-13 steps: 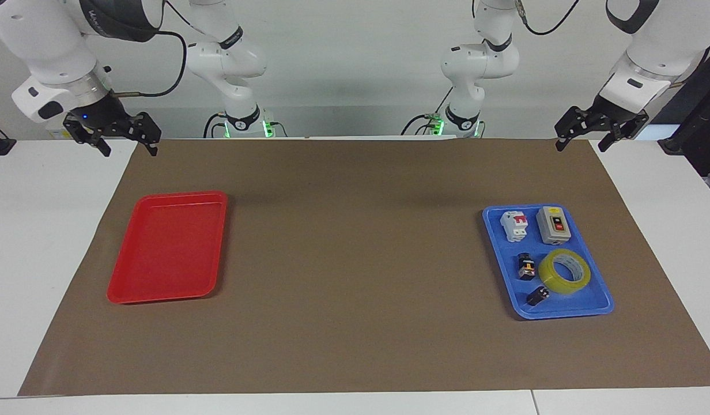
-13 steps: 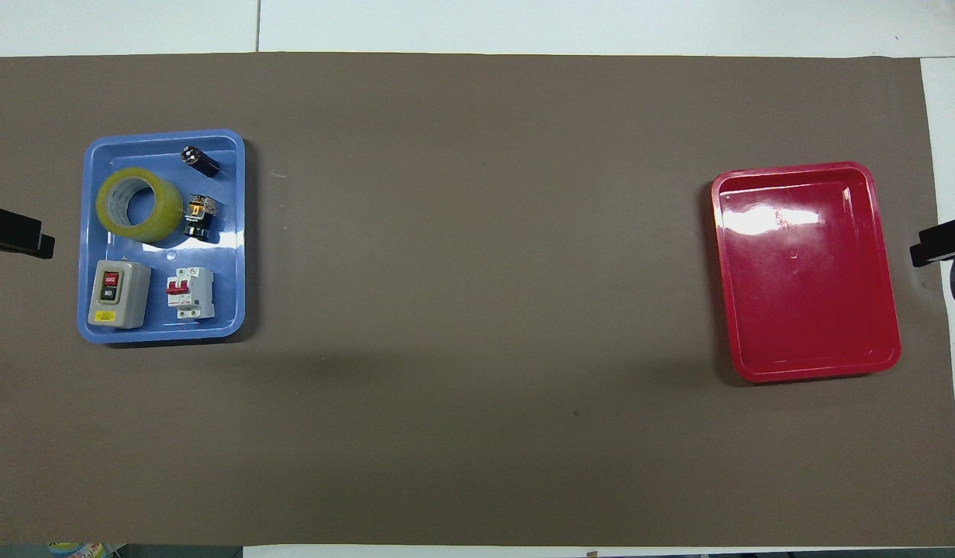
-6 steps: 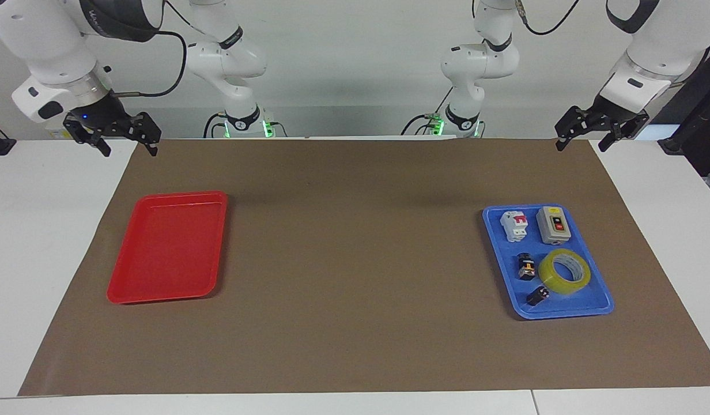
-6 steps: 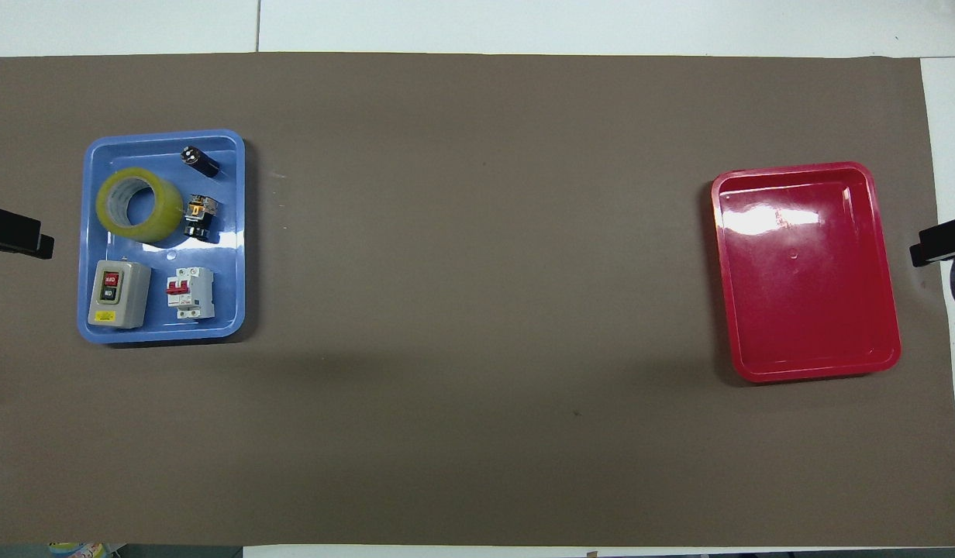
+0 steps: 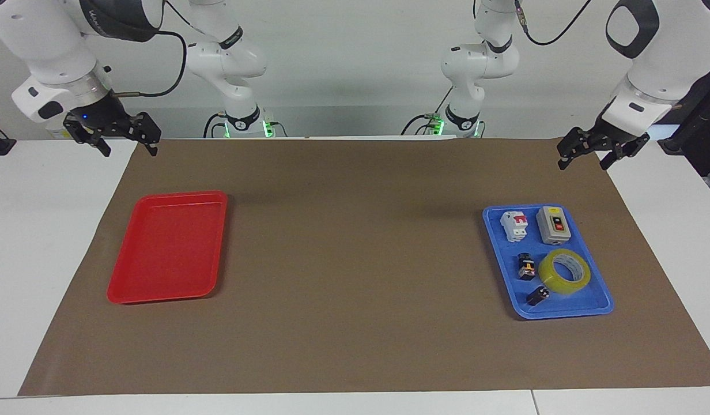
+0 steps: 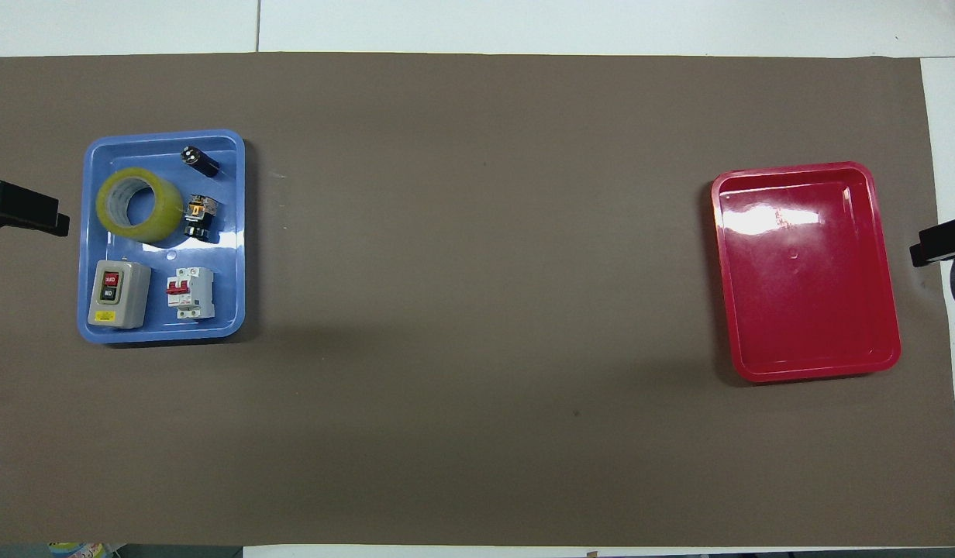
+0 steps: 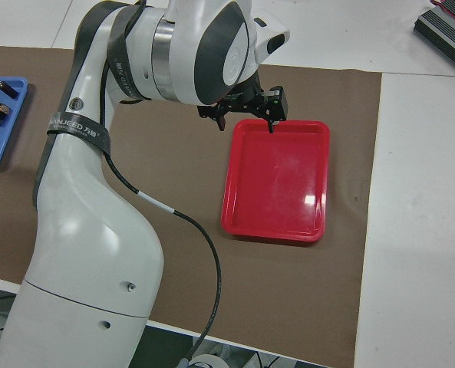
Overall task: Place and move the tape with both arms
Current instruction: 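Reach the left gripper over the yellow tape roll in the blue tray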
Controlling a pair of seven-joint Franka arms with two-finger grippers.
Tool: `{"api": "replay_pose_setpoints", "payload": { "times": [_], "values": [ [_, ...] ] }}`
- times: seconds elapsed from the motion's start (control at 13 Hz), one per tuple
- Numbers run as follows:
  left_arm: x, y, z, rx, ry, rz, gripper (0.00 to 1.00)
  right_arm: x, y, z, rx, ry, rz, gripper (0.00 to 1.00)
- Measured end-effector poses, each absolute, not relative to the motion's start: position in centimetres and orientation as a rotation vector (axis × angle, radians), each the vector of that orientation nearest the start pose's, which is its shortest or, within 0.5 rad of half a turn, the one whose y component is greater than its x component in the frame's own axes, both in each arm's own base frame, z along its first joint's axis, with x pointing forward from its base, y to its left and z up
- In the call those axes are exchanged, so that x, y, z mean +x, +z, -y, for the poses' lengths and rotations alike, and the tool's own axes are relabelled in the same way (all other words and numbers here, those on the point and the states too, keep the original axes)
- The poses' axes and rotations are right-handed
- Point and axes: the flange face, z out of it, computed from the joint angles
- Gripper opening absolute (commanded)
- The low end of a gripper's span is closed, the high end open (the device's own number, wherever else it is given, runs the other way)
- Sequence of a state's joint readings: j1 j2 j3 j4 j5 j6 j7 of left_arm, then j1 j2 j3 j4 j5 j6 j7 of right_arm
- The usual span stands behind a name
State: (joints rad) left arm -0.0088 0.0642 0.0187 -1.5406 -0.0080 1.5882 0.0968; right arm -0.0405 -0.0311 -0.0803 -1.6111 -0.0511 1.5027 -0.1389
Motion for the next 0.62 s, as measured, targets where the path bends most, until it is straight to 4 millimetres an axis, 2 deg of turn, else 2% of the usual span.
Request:
{"api": "replay_pose_setpoints", "payload": {
  "times": [0.15,0.62],
  "values": [
    [59.3,58.1,-1.6,-3.147,0.024,-0.039,1.0,53.2,61.7,7.1,-3.177,0.131,0.027,1.0],
    [64.2,50.9,-5.6,-3.084,-0.01,0.589,1.0,53.2,61.7,7.1,-3.177,0.131,0.027,1.0]
  ]
}}
